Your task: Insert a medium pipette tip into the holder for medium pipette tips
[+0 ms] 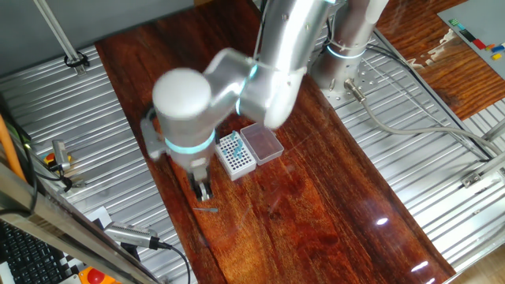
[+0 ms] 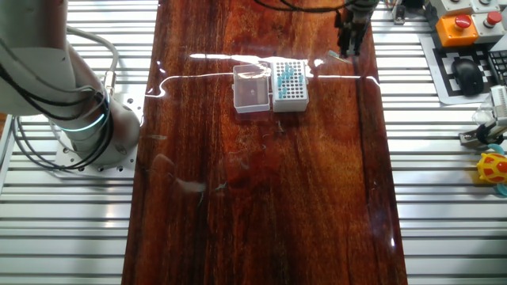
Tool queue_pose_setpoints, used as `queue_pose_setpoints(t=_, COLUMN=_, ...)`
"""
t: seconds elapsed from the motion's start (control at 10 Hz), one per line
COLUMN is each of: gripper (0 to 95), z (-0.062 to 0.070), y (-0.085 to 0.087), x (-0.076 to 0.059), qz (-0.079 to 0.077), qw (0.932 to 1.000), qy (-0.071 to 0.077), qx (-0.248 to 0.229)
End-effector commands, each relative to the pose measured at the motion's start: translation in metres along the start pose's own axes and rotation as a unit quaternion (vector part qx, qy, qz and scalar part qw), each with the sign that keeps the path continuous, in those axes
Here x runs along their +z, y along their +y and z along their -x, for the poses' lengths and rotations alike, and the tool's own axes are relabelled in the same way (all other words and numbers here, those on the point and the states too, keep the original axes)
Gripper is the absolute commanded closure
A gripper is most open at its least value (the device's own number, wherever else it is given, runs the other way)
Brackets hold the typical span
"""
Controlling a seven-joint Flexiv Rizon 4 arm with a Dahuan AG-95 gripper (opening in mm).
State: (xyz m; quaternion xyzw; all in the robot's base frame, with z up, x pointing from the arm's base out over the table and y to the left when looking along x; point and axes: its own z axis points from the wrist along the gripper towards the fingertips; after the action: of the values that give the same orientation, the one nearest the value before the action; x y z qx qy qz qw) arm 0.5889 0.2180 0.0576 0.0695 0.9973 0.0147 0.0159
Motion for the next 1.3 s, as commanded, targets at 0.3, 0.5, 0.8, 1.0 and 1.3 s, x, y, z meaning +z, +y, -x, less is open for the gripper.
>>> queue_pose_setpoints(t=0.3, gripper=95.0, z=-0.0008, y=0.0183, x=0.008, qz=-0.003, qw=0.9998, qy=-0.006, qx=0.017)
queue_pose_setpoints(t=0.5, gripper=95.0, z=-0.0008, y=0.0183, x=0.008, qz=-0.003, qw=0.9999, qy=-0.002, qx=0.01)
queue_pose_setpoints(t=0.8, gripper=76.0, z=-0.0008, y=0.0183, x=0.008, qz=-0.016, qw=0.9996, qy=-0.002, qx=0.024)
queue_pose_setpoints(t=1.0, gripper=76.0, z=-0.0015, y=0.0181, x=0.007, qz=-0.015, qw=0.9982, qy=-0.01, qx=0.057)
queue_pose_setpoints(t=1.3, gripper=76.0, z=-0.0044, y=0.0157, x=0.0115, qz=-0.02, qw=0.998, qy=-0.015, qx=0.058)
